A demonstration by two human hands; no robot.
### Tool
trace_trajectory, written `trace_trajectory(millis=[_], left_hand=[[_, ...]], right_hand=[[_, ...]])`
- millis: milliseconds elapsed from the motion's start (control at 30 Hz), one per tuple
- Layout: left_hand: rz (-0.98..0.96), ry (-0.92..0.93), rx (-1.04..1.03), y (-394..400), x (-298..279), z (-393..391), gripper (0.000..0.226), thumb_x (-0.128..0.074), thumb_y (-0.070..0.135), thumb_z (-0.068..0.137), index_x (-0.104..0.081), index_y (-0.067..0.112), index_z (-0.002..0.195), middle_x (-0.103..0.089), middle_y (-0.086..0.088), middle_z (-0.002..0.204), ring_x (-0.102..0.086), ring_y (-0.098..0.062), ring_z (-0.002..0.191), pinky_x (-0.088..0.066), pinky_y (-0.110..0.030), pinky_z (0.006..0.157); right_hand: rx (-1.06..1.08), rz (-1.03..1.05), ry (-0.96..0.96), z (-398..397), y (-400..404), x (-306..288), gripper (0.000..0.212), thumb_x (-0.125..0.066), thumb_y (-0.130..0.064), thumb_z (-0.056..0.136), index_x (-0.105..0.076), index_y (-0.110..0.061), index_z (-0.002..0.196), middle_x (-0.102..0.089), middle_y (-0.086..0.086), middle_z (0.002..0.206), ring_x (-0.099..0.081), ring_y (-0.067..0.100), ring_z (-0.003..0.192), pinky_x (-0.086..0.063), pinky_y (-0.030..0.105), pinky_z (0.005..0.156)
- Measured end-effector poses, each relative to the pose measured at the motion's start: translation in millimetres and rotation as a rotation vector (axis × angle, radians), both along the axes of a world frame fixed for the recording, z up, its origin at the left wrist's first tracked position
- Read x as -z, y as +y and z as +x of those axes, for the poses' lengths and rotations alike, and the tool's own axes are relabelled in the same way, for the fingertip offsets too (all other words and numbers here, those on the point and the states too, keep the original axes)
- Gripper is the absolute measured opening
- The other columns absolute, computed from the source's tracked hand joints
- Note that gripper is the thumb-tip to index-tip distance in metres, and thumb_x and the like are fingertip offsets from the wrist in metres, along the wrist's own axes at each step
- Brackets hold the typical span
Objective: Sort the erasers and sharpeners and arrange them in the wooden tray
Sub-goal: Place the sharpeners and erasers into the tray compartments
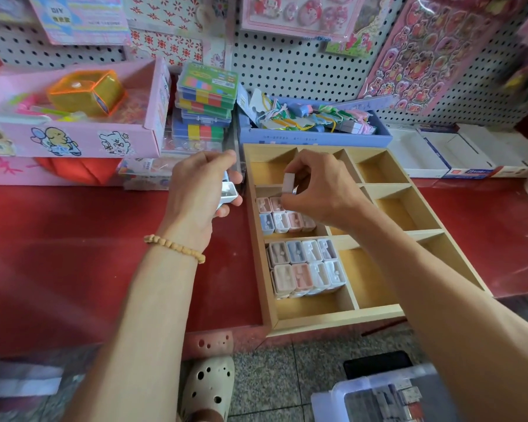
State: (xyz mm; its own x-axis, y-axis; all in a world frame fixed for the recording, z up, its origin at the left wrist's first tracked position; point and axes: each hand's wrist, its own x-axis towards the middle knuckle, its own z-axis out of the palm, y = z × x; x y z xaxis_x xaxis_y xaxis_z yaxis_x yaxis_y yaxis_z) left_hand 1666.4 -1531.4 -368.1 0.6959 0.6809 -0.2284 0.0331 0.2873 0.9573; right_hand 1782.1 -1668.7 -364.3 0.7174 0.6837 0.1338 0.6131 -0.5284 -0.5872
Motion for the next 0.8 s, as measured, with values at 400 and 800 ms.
trace_trajectory(millis=[400,800], left_hand=[[-0.04,-0.018,-0.046,2.4,0.2,-2.9,0.029,-0.054,0.036,0.099,-0.061,0.012,0.085,-0.062,-0.007,0.069,-0.058,-0.019,0.038,-0.028,-0.017,0.035],[-0.003,-0.023,-0.035,-2.5,1.3,-2.3,0.029,-0.051,0.035,0.101,-0.059,0.012,0.085,-0.059,-0.003,0.07,-0.062,-0.019,0.043,-0.028,-0.017,0.035]], right_hand=[[-0.199,-0.417,-0.386,3.2,5.4,8.2,0.037,-0.072,-0.037,0.088,-0.069,-0.02,0.121,-0.045,-0.002,0.098,-0.06,0.03,0.088,-0.04,0.033,0.07],[-0.156,-0.335,-0.331,1.8,-0.4,13.9,0.013,-0.07,-0.032,0.088,-0.073,-0.021,0.095,-0.045,-0.005,0.091,-0.058,0.025,0.08,-0.033,0.029,0.063]])
